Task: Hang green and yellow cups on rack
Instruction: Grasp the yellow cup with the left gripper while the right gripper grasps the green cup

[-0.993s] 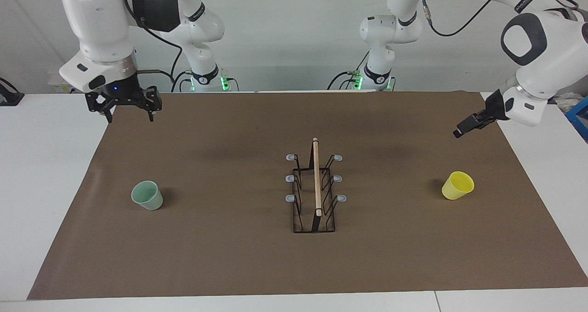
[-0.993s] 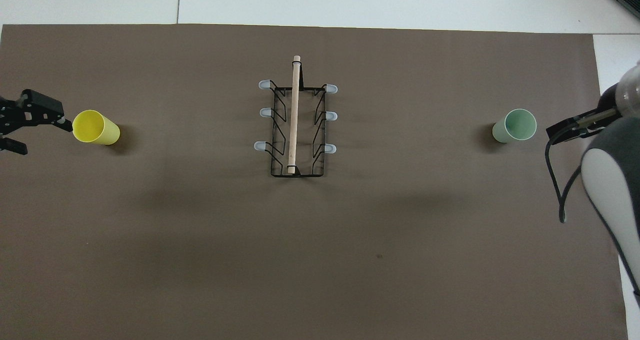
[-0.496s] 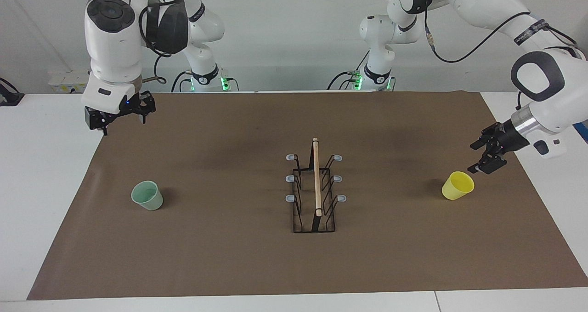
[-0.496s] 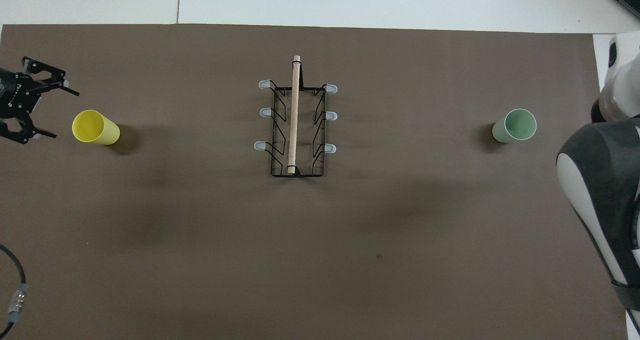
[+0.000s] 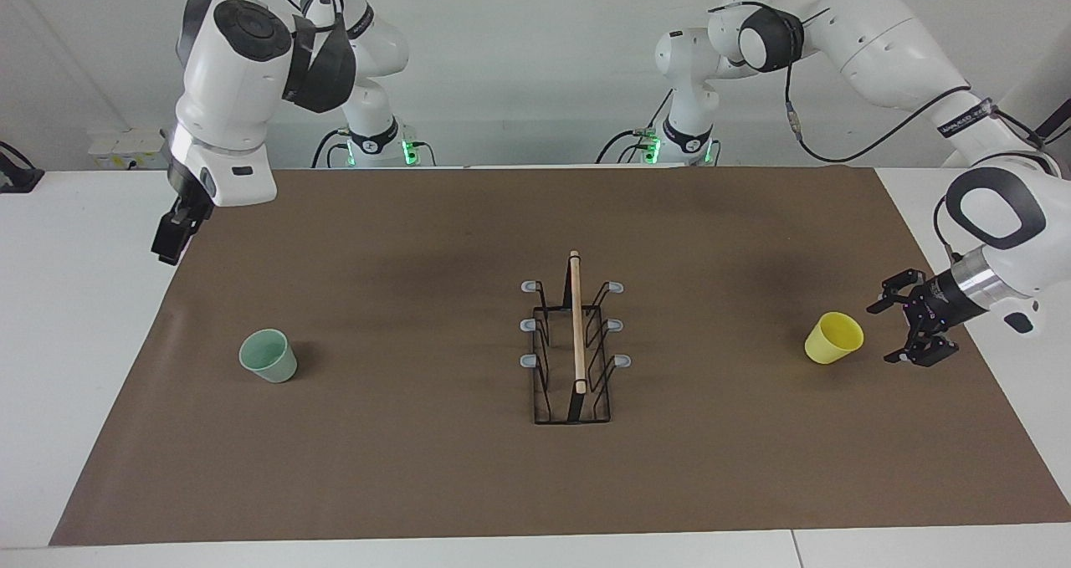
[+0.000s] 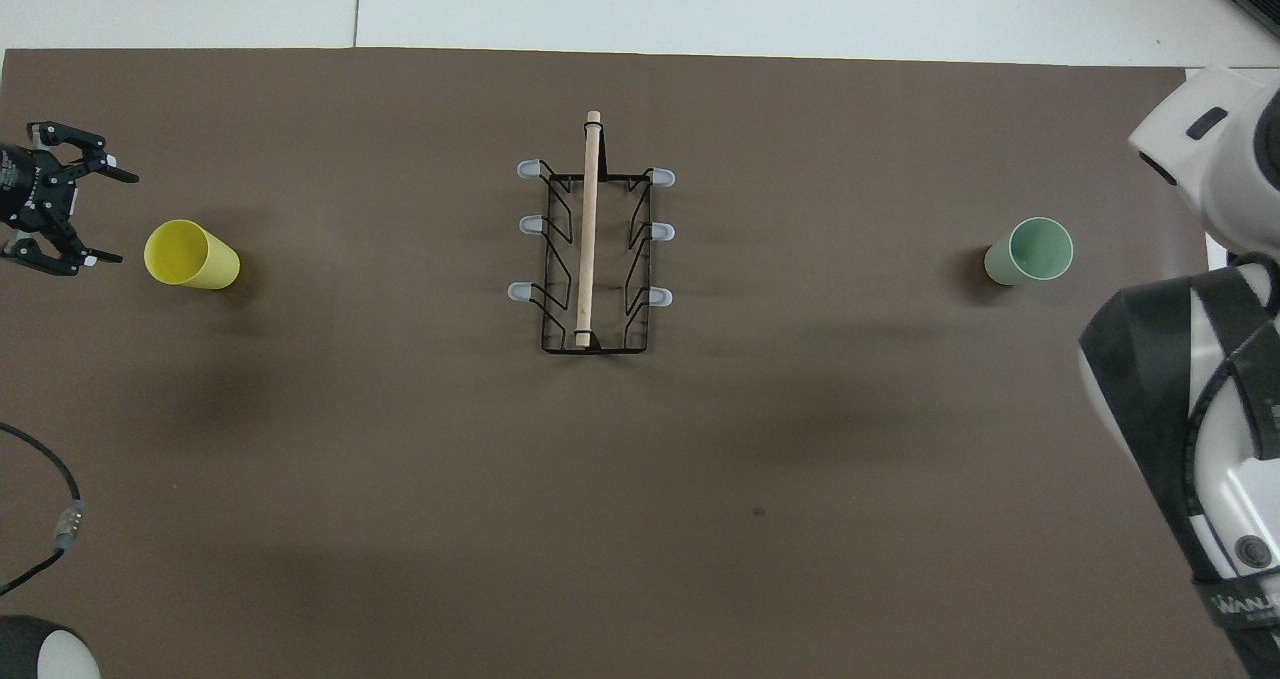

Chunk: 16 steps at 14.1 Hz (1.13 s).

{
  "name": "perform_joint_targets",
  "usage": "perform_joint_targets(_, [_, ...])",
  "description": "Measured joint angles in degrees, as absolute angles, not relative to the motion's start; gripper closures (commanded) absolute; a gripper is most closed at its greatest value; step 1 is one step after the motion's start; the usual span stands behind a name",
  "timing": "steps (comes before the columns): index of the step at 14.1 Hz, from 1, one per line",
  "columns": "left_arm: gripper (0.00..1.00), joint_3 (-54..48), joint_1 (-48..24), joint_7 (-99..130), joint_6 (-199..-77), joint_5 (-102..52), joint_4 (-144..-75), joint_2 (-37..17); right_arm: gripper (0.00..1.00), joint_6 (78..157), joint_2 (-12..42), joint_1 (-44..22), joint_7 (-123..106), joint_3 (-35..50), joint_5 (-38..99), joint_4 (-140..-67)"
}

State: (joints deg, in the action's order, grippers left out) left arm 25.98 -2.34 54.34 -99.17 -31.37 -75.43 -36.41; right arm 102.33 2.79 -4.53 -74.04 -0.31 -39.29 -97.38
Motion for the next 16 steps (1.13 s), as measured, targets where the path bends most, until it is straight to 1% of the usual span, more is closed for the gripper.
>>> perform_joint_targets(3, [0.0,26.0,1.0,54.4,-100.1,-36.0,-75.2,-39.8,0.0,104.8,3.3,-5.2,-75.2,-0.1,-45.7,-101.3])
perform_joint_targets(5, [0.0,26.0,2.8,54.4,-100.2,-40.3,-75.5,-41.0,0.0,106.9,6.3,-6.8,-75.2,0.2,-49.1,-102.9])
perform_joint_targets(7, [0.0,26.2,3.7,54.5,-100.2,-44.7,-77.6,-41.0,0.0,110.6,10.1,-7.9,-75.2,0.2,-50.4,-103.2])
perform_joint_targets(10, [0.0,26.4,4.9,54.5,-100.2,-48.5,-82.3,-39.7,0.0,113.0,14.0,-10.5,-75.7,0.3,-52.4,-103.1])
perform_joint_targets(12, [0.0,26.4,5.0,52.9,-100.2,-50.9,-86.2,-37.4,0.0,113.4,15.9,-12.2,-74.2,0.3,-53.9,-103.1])
perform_joint_targets(14, [0.0,26.2,4.6,51.2,-100.2,-53.1,-91.3,-34.4,0.0,111.8,18.9,-13.9,-68.2,0.3,-59.3,-103.4])
perform_joint_targets(16, [0.0,26.1,3.7,51.1,-103.0,-56.9,-96.7,-32.4,0.0,109.7,22.6,-15.7,-61.0,0.4,-63.5,-103.6])
